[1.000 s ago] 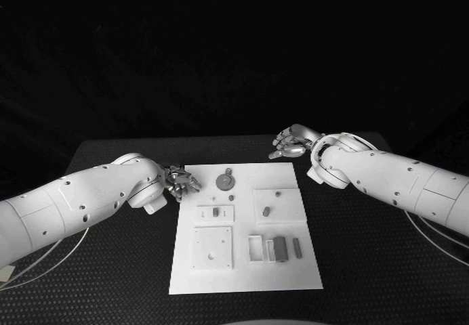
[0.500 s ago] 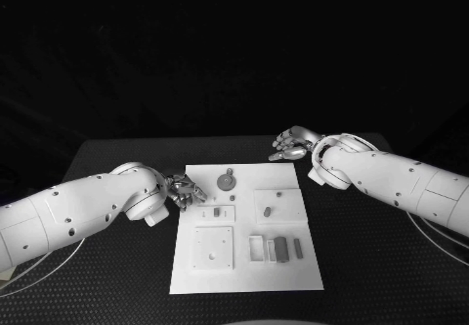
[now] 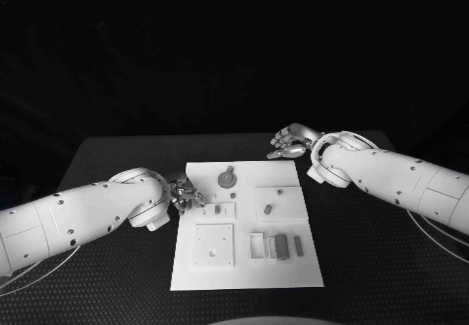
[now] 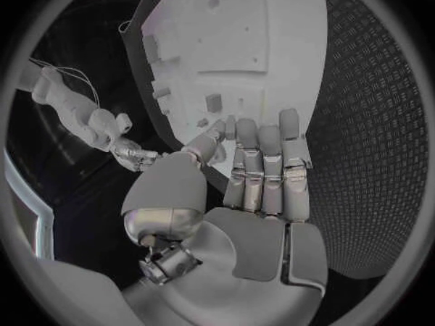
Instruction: Assemble the parts on the task board
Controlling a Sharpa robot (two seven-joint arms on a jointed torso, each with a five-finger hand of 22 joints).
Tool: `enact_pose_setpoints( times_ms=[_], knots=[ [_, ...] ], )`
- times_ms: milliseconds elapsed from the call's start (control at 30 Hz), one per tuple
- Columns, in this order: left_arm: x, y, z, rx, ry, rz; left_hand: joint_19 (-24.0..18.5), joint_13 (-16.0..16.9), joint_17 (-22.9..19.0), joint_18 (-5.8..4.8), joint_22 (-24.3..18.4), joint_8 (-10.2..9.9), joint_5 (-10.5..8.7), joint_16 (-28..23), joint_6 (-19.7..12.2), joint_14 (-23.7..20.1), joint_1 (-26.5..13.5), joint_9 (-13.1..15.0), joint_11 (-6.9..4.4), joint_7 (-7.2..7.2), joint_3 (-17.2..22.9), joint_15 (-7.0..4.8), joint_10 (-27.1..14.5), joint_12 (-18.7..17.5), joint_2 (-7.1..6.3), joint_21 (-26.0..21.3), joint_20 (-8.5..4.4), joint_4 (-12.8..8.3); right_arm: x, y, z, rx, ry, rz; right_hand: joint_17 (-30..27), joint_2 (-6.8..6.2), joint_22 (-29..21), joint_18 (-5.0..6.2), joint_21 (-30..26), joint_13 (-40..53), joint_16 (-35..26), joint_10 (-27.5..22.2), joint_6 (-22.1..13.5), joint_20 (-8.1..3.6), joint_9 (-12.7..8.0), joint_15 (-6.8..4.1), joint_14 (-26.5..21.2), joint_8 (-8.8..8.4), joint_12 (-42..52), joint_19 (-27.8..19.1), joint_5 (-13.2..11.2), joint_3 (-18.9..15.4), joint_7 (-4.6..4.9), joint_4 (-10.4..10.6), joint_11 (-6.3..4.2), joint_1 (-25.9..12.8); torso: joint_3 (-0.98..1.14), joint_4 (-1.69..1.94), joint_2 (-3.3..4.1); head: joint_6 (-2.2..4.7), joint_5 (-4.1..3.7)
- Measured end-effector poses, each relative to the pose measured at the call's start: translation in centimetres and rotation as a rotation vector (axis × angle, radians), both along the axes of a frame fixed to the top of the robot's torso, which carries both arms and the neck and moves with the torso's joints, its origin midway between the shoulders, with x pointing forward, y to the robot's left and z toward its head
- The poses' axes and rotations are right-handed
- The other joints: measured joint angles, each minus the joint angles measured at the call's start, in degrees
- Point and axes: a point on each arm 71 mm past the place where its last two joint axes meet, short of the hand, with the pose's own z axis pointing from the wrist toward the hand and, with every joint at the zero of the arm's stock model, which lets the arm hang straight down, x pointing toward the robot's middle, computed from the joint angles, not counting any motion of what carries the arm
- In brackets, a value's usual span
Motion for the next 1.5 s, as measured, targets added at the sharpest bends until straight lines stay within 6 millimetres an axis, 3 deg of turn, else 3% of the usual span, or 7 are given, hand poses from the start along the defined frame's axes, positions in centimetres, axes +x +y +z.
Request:
enact_pose_setpoints(
  times_ms=[500,1033,1300,1500],
  knots=[
    [-0.8,-0.3,-1.0,0.056,-0.01,-0.02,1.12,0.73,0.43,-0.01,0.0,0.09,-0.02,1.14,0.81,1.34,-0.33,-0.38,-0.7,-0.81,-0.61,-0.72,1.32,1.33,0.32,1.54,-0.52,0.3,-0.2,0.5,0.1,0.005,-0.003,0.014,0.05,0.0,0.31,0.02,0.0,-0.12,0.0,0.0,-0.2,0.0,0.1,-0.02,-0.38,0.21,0.0,0.0,0.0,0.0,-0.2,0.0,0.0,0.0,-0.05,0.01,0.01,-0.35,0.02],
    [-0.7,-1.1,-1.1,0.086,-0.049,-0.038,1.62,1.27,0.83,0.0,-0.01,0.1,-0.13,2.0,1.23,1.95,-0.96,-0.8,-1.19,-1.24,-0.7,-1.32,1.85,2.22,0.25,2.64,-0.84,0.74,-0.2,0.5,0.1,0.004,-0.003,0.015,0.1,-0.01,0.74,0.03,0.0,-0.33,0.0,0.0,-0.39,0.0,0.15,0.16,-0.58,0.2,-0.22,0.0,0.0,-0.16,-0.01,0.16,0.0,0.02,-0.02,-0.08,0.01,-0.19,-0.15],
    [-0.7,-1.5,-1.3,0.097,-0.066,-0.049,1.84,1.66,1.1,0.0,-0.01,2.91,0.1,2.29,1.23,2.26,-1.6,-0.8,-1.48,-1.24,-0.61,-1.62,2.15,2.94,-0.38,3.33,-1.04,1.13,-0.2,0.5,0.1,0.004,-0.003,0.015,0.16,-0.22,0.89,0.04,0.0,-0.4,0.0,0.0,-0.53,0.2,0.2,0.2,-0.86,0.45,-0.22,-0.2,0.0,0.0,-0.15,0.31,0.0,0.23,-0.02,-0.07,0.01,-0.27,-0.3],
    [-0.7,-1.5,-1.3,0.106,-0.07,-0.057,1.85,1.86,1.26,0.0,-0.01,3.76,0.1,2.51,1.22,2.33,-2.08,-0.97,-1.6,-1.25,-0.61,-1.7,2.27,3.33,-0.41,3.73,-1.06,1.13,-0.2,0.5,0.1,0.004,-0.003,0.015,0.16,-0.22,1.01,0.04,0.0,-0.45,0.0,0.0,-0.6,0.2,0.2,0.16,-0.98,0.45,-0.44,-0.2,0.0,0.01,-0.22,0.31,0.0,0.23,-0.02,-0.07,-0.01,-0.35,-0.37]
  ],
)
